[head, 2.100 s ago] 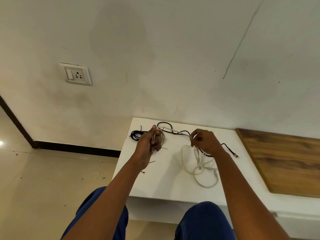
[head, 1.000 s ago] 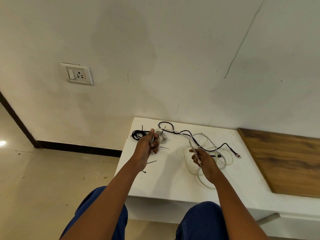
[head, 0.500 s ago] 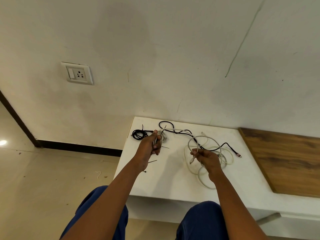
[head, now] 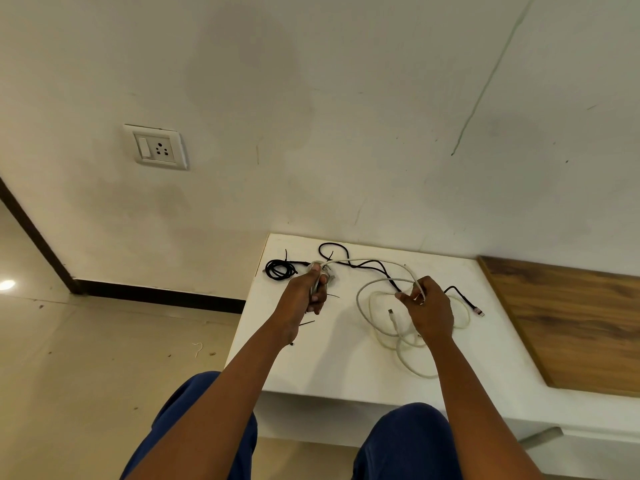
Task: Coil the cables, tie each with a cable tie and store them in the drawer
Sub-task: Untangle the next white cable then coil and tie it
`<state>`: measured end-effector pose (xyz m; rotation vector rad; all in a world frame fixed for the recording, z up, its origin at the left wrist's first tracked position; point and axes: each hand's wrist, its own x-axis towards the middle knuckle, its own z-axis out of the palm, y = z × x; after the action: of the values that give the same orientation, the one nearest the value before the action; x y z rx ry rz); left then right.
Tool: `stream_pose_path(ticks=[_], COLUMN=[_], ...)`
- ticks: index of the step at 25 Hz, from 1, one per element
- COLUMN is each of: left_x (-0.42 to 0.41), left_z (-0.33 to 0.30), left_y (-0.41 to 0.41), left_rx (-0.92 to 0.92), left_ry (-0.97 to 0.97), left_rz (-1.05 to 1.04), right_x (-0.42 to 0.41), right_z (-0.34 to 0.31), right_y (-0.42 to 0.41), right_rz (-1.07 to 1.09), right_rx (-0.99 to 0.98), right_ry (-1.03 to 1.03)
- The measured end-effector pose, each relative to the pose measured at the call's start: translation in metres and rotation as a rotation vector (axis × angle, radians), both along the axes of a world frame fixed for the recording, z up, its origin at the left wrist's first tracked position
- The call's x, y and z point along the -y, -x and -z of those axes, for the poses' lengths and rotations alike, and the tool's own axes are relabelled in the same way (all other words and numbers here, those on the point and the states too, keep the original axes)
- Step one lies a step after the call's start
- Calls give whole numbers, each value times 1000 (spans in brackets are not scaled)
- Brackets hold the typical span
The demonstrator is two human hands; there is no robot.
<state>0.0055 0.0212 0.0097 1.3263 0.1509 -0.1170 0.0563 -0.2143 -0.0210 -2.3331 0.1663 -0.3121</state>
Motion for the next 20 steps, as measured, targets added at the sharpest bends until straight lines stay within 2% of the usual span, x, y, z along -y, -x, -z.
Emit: stream_pose_path(ticks=[3,5,9,11,12,14,18,20], left_x=[0,-1,-5,-8,-10,-15,-34,-40], left_z=[-3,-4,-8,-11,-12,-12,-10,-9], left_y=[1,1,2,3,3,1,-7,-9], left_rx=[-26,-68,-166,-172,-167,-136,-35,-14], left_ry=[62,158,464,581,628,719,830,827], left_rz=[21,65,202,244,251,226,46,-52], right_x=[2,2,-15,-30,-36,-46,-56,-65], right_z=[-2,-1,-6,-9,-10,-10,-4,0], right_y=[-1,0,9,13,15,22,41,46], right_rz=[-80,-142,-184,-163,-156,-147,-249,-348], right_rx=[-141,-267,-370,-317,-264,-189,-237,-274], right_ry=[131,83,-322,-518,-539,-412,219,414])
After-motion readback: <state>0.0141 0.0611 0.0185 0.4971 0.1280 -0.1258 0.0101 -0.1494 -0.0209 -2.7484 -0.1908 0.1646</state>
